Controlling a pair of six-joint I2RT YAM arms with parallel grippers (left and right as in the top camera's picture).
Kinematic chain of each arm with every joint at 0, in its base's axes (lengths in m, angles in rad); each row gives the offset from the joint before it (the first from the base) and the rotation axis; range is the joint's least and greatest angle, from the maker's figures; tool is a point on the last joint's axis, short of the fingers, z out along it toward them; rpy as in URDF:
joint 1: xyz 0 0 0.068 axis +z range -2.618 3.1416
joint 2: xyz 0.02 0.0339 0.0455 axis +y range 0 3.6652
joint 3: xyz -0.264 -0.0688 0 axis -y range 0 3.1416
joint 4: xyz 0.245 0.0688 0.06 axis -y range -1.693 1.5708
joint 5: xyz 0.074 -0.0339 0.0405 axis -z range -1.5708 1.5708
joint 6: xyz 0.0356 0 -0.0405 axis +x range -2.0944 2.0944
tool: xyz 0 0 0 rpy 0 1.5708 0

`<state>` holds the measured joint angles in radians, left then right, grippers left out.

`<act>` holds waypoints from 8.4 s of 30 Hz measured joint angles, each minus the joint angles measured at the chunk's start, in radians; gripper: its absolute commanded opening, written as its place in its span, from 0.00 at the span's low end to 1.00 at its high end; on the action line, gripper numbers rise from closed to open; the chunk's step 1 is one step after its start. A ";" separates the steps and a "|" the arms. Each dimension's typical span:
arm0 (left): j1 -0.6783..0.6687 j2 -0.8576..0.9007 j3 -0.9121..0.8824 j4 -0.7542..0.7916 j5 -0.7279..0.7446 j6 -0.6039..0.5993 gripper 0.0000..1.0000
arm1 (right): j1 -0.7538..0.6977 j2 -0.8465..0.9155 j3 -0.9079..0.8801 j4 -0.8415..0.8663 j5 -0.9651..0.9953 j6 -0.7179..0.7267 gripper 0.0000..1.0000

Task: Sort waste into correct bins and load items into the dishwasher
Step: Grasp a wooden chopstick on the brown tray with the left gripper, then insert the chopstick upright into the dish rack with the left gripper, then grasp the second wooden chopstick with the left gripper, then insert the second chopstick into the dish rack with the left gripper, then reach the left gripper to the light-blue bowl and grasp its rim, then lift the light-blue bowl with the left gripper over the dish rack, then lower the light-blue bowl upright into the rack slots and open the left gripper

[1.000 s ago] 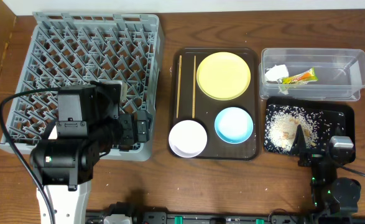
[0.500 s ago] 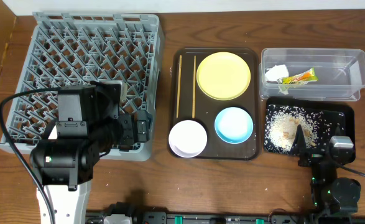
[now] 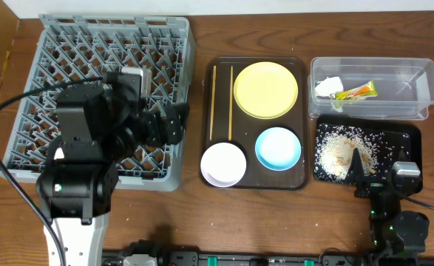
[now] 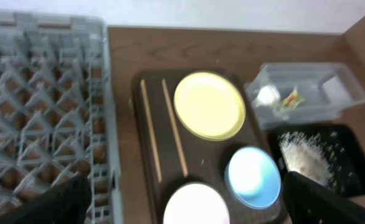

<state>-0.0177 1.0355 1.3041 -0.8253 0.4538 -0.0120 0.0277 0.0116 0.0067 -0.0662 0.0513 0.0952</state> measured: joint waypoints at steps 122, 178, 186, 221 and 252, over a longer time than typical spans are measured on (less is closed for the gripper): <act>-0.319 1.017 0.096 0.217 -0.408 -0.134 0.08 | 0.000 0.000 0.000 0.000 -0.001 0.000 0.99; -0.254 0.985 0.160 0.255 0.054 -0.211 0.54 | 0.000 0.000 0.000 0.000 -0.001 0.000 0.99; -0.419 0.969 0.163 0.041 0.001 -0.156 0.53 | 0.000 0.000 0.000 0.000 -0.003 0.000 0.99; -0.496 0.935 0.019 0.249 0.196 -0.145 0.08 | 0.000 0.000 0.000 0.000 -0.003 0.000 0.99; 0.116 0.531 0.045 0.290 -0.740 -0.103 0.08 | 0.000 0.000 0.000 0.000 -0.003 0.000 0.99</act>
<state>0.0978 1.5661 1.3487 -0.5354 -0.2859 -0.1150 0.0273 0.0116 0.0067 -0.0662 0.0483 0.0952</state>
